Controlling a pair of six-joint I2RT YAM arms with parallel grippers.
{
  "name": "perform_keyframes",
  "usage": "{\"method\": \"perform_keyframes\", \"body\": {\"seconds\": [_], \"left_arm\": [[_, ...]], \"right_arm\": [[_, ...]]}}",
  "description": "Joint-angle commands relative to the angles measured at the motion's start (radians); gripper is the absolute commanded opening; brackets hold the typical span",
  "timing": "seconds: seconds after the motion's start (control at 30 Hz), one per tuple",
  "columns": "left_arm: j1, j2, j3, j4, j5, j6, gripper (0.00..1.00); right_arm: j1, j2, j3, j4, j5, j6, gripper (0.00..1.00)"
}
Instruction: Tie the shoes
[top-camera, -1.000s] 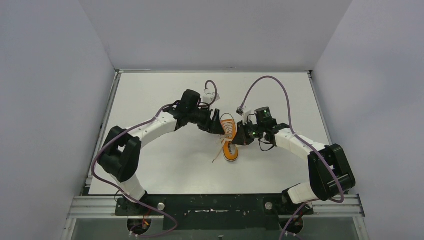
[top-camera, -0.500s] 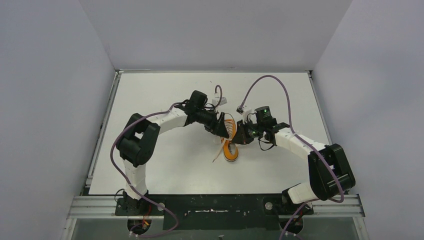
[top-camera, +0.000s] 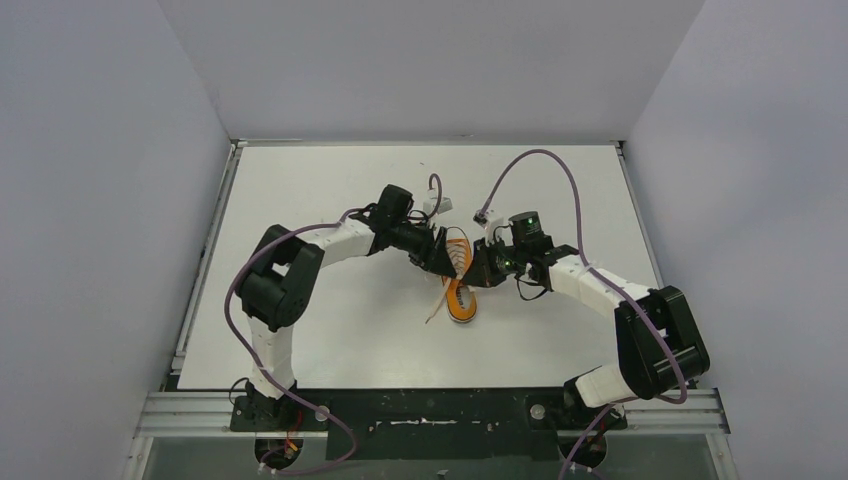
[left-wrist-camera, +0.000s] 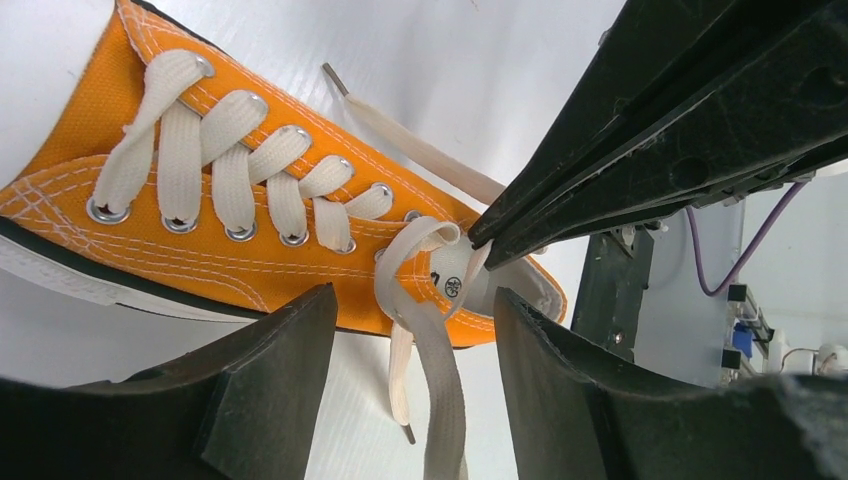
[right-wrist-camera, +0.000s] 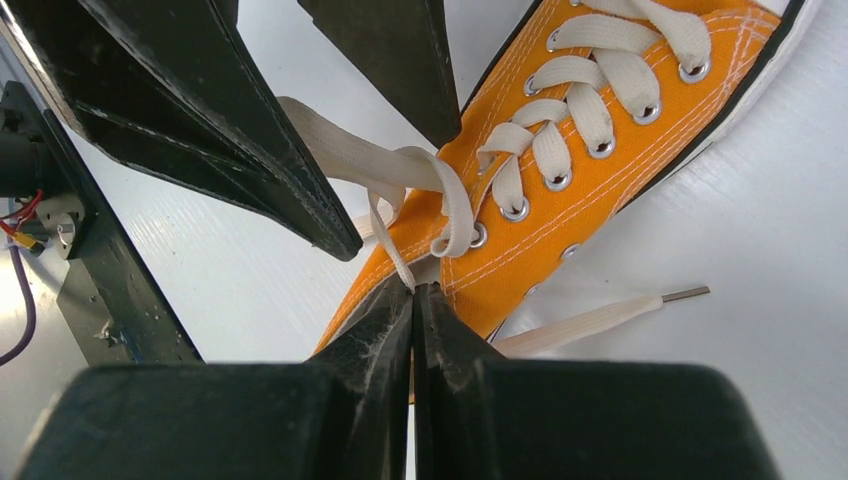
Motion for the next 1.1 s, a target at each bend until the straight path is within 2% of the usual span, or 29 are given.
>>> {"method": "perform_keyframes", "body": {"seconds": [0.0, 0.13, 0.27, 0.33, 0.43, 0.53, 0.77, 1.07], "left_arm": [[-0.001, -0.010, 0.005, 0.026, 0.041, 0.042, 0.56], [-0.002, -0.011, 0.006, 0.013, 0.021, 0.055, 0.48], [-0.002, -0.003, 0.013, 0.024, 0.011, 0.041, 0.31], [-0.002, -0.008, 0.011, 0.029, 0.004, 0.040, 0.23], [-0.001, -0.020, 0.005, 0.028, -0.007, 0.042, 0.17], [0.002, -0.029, 0.000, 0.031, -0.010, 0.042, 0.12], [0.016, -0.051, -0.015, 0.062, 0.006, 0.007, 0.09], [0.023, -0.049, -0.003, 0.095, 0.036, -0.014, 0.09]], "right_arm": [[-0.004, 0.007, 0.035, 0.088, -0.005, 0.031, 0.00], [-0.004, 0.014, 0.038, 0.088, -0.008, 0.037, 0.00], [-0.004, 0.013, 0.041, 0.085, -0.008, 0.048, 0.03], [-0.005, 0.006, 0.050, 0.063, 0.006, 0.059, 0.11], [-0.019, -0.016, 0.071, 0.042, 0.010, 0.100, 0.25], [-0.021, -0.016, 0.100, 0.041, 0.010, 0.119, 0.31], [-0.014, 0.073, 0.172, 0.018, -0.002, 0.058, 0.31], [0.001, 0.141, 0.212, -0.020, -0.038, -0.009, 0.31]]}}
